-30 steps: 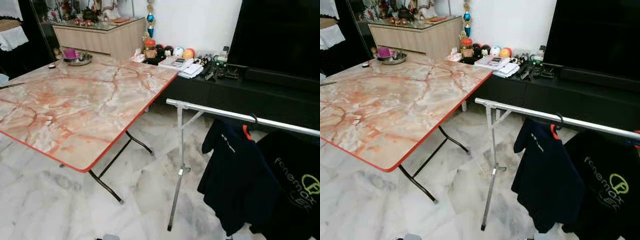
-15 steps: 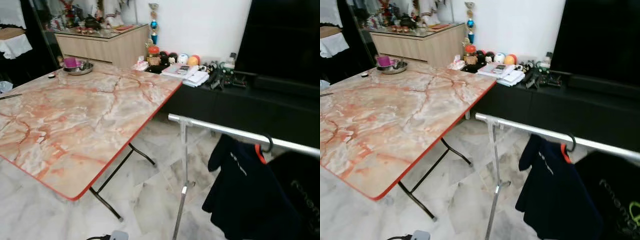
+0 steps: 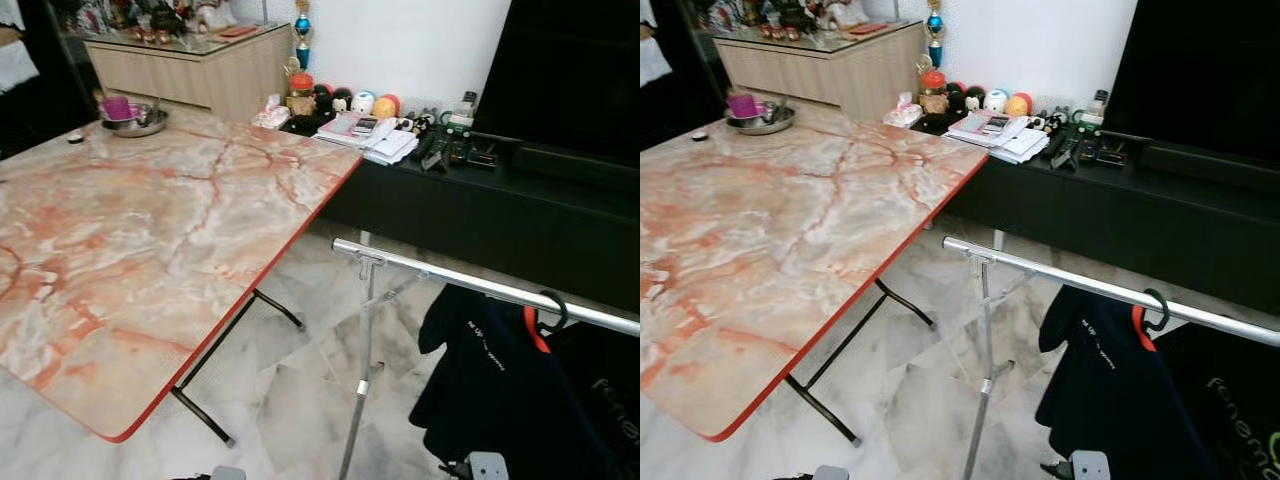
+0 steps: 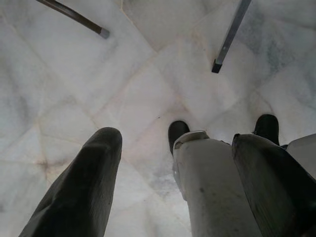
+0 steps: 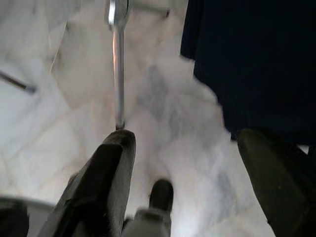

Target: Hang hanger

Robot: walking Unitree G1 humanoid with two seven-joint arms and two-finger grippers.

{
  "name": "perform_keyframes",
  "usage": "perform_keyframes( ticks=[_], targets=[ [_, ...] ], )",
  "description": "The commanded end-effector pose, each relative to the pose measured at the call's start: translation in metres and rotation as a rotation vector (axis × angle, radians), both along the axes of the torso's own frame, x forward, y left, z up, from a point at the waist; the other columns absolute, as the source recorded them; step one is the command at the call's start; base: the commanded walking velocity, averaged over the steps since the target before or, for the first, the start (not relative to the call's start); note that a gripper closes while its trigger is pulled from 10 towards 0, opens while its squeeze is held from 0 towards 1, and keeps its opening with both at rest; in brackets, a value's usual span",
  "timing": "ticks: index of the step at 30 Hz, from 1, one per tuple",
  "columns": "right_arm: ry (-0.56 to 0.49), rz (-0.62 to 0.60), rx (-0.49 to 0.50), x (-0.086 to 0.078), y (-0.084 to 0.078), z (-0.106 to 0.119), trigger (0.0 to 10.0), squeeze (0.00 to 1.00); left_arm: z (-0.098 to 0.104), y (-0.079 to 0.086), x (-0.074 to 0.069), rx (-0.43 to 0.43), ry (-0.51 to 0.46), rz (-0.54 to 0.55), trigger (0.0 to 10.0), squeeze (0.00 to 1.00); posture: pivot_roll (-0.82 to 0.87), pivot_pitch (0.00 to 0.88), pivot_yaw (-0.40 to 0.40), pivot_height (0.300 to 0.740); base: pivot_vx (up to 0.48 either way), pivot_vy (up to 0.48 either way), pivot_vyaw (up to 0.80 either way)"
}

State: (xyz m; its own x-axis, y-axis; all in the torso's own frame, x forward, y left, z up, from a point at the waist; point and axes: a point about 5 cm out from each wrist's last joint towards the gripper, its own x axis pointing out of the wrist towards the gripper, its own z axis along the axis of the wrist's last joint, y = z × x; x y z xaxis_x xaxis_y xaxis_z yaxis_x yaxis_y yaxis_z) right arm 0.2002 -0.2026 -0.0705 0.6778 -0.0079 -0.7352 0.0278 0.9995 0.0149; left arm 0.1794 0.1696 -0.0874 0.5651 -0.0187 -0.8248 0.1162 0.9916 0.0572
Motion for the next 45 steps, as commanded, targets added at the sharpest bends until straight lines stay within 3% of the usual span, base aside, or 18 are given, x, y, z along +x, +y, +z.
perform_keyframes(
  ticks=[1,4,7,11,19,25,33,35,40,45],
  targets=[
    [-0.057,-0.008,-0.009,0.009,-0.002,0.007,10.0,0.00,-0.003,0.001,-0.006,0.006,0.023,-0.002,10.0,0.00,0.08,0.029,-0.006,0.740,0.000,0.000,0.00],
    [-0.214,-0.016,0.007,0.035,0.003,0.026,10.0,0.00,-0.004,0.002,-0.008,0.008,0.026,-0.003,10.0,0.00,0.07,0.030,-0.011,0.740,0.000,0.000,0.00],
    [-0.280,-0.011,0.013,0.043,0.004,0.033,10.0,0.00,-0.004,0.002,-0.008,0.008,0.025,-0.002,10.0,0.00,0.07,0.027,-0.015,0.740,0.000,0.000,0.00],
    [-0.453,0.057,0.034,0.056,0.011,0.052,10.0,0.00,-0.004,0.001,-0.008,0.007,0.023,0.001,10.0,0.00,0.08,0.026,-0.021,0.740,0.000,0.000,0.00],
    [-0.660,0.030,-0.009,0.058,0.009,0.076,10.0,0.00,-0.003,-0.006,-0.006,0.003,0.027,-0.013,10.0,0.00,0.07,0.020,-0.020,0.740,0.000,0.000,0.00],
    [-0.803,-0.014,-0.101,0.046,-0.003,0.109,10.0,0.00,-0.003,-0.008,-0.003,0.005,0.026,-0.023,10.0,0.00,0.07,0.012,-0.021,0.740,0.000,0.000,0.00],
    [-0.801,-0.102,-0.200,0.036,-0.025,0.127,10.0,0.00,-0.004,-0.002,-0.008,0.011,0.033,-0.031,10.0,0.00,0.06,0.000,-0.022,0.740,0.000,0.000,0.00],
    [-0.703,-0.140,-0.263,0.037,-0.038,0.123,10.0,0.00,-0.004,-0.001,-0.009,0.014,0.035,-0.037,10.0,0.00,0.06,0.000,-0.021,0.740,0.000,0.000,0.00],
    [-0.655,-0.239,-0.221,0.043,-0.056,0.129,10.0,0.00,-0.005,0.000,-0.011,0.017,0.038,-0.042,10.0,0.00,0.07,0.000,-0.026,0.740,0.000,0.000,0.00],
    [-0.653,-0.161,-0.197,0.054,-0.058,0.138,10.0,0.00,-0.005,0.001,-0.011,0.018,0.038,-0.041,10.0,0.00,0.07,0.000,-0.027,0.740,0.000,0.000,0.00]
  ],
)
